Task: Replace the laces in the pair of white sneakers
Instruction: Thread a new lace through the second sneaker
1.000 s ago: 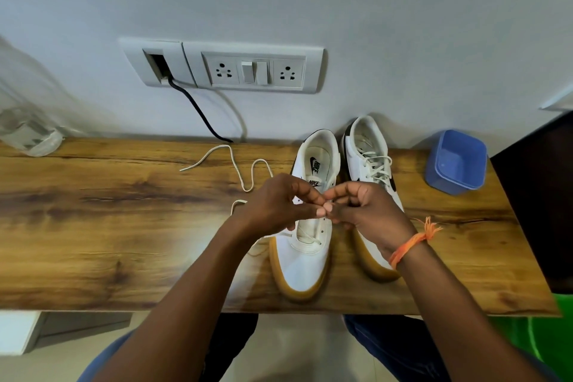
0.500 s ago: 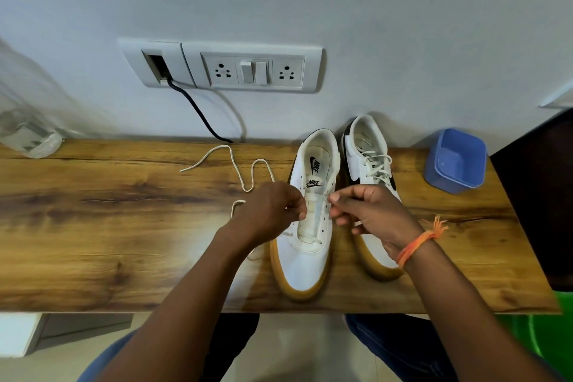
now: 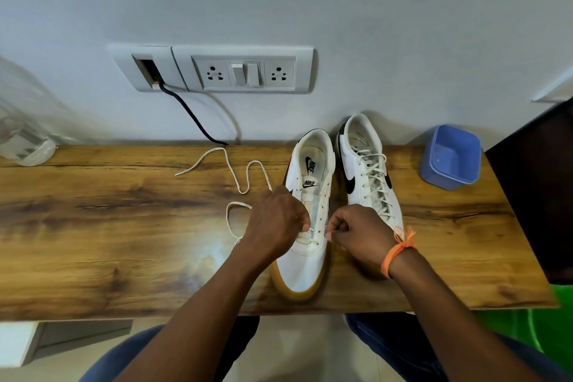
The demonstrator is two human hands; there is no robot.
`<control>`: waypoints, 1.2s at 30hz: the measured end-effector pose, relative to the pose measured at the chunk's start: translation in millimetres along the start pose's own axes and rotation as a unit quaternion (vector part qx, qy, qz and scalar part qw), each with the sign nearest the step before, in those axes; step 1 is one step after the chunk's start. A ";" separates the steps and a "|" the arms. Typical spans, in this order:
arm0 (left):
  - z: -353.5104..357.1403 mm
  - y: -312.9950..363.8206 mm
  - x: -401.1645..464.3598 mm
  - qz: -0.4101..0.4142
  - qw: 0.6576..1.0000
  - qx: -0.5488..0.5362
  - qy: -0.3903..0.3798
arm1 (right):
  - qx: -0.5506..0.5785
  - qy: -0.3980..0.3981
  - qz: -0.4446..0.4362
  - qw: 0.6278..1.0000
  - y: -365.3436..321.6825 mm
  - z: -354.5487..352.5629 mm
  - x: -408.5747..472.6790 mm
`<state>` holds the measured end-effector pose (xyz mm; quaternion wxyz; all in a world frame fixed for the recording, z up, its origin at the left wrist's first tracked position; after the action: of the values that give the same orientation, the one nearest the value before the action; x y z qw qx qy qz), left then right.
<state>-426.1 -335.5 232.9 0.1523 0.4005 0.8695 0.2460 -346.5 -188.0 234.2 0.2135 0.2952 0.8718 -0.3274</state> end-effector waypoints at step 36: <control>13.5 -9.2 7.6 -0.146 0.949 -0.270 -0.077 | 0.019 0.025 -0.010 0.999 -1.0 9.2 1.1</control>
<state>-430.4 -330.6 216.0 0.3555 0.2312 0.8049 0.4151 -346.3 -194.6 227.6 0.1829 0.2982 0.8733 -0.3391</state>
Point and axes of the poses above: each hand's wrist, its own x-axis towards the middle knuckle, its own z-axis out of the palm, y = z × x, the point moved 2 cm from there along x, towards the middle knuckle, and after that the axes turned 13 degrees about z, right-handed, at the moved point
